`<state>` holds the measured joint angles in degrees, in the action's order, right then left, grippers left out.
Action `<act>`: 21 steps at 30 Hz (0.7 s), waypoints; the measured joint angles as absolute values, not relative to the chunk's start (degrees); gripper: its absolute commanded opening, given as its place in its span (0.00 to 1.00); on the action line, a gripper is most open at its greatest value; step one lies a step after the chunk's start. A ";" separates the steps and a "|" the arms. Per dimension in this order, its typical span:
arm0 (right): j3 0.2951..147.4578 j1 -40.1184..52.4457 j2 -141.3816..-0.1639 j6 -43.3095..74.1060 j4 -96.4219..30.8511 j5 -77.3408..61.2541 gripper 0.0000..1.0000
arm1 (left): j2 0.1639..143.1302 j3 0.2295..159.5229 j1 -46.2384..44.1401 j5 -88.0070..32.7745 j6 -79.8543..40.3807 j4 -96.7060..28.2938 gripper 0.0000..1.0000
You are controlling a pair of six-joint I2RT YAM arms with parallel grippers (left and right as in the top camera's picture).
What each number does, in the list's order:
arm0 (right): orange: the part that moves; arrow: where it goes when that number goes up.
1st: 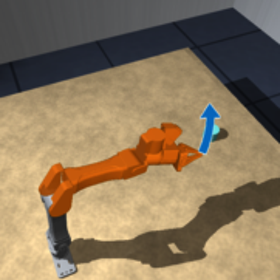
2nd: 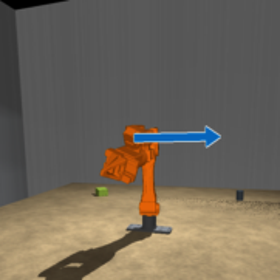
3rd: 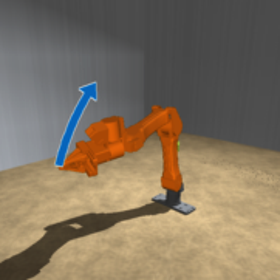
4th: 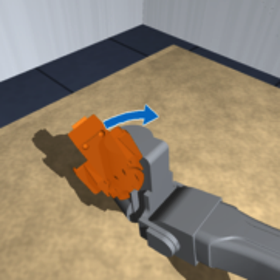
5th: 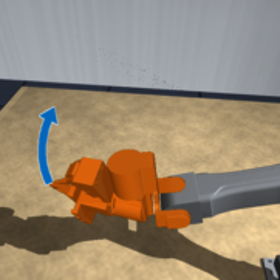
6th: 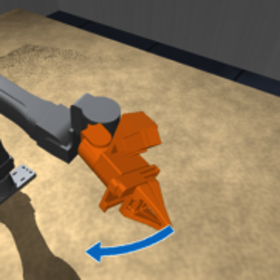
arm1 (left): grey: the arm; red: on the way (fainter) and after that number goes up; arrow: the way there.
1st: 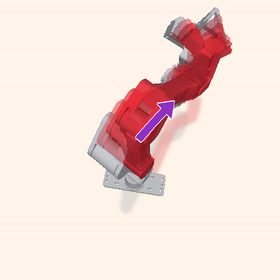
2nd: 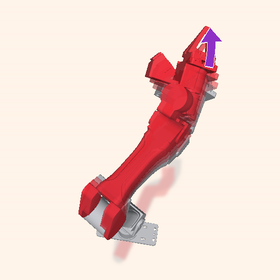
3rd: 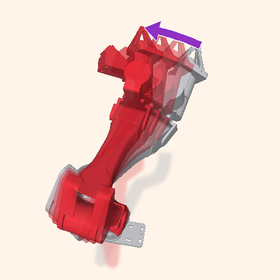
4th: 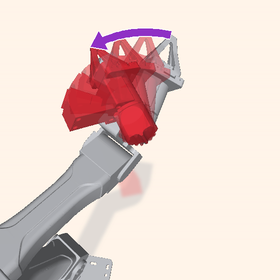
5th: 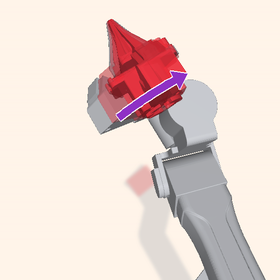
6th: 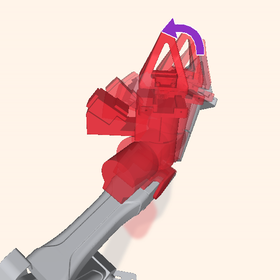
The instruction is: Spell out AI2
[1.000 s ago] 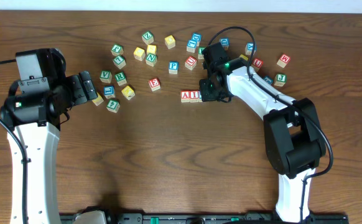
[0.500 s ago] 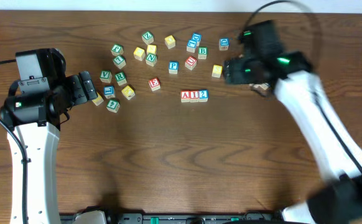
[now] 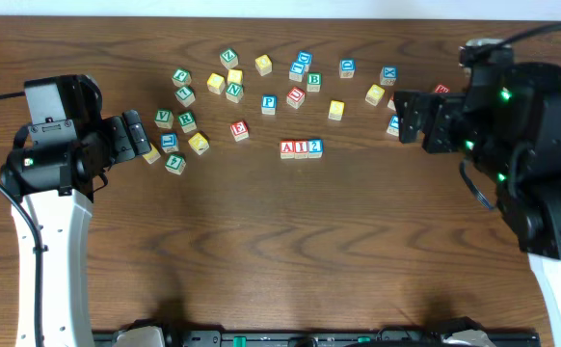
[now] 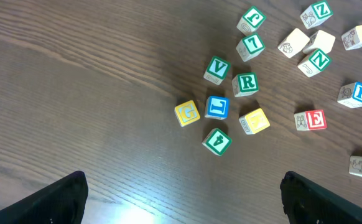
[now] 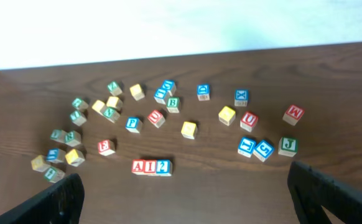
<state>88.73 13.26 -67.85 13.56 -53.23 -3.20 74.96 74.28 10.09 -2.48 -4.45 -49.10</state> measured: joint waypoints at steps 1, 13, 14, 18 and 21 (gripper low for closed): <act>88.73 13.26 -67.07 13.56 -53.32 -3.20 0.99 | 74.96 74.28 10.09 -2.48 -4.45 -49.12 0.98; 85.38 10.15 -62.11 13.56 -52.45 -3.29 0.99 | 74.96 74.28 10.09 -2.50 -4.45 -49.12 0.98; 83.33 9.04 -60.45 13.54 -51.03 -3.29 0.99 | 74.96 74.28 10.09 -2.48 -4.43 -49.12 0.98; 72.77 4.56 -51.88 13.56 -43.94 -3.73 0.99 | 74.96 74.28 10.09 -2.52 -4.45 -49.12 0.98; 62.61 1.74 -43.77 13.54 -37.58 -4.10 0.99 | 74.96 74.28 10.09 -2.61 -4.45 -49.12 0.98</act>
<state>62.61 1.74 -43.77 13.54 -37.58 -4.10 74.96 74.28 10.09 -2.61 -4.45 -49.12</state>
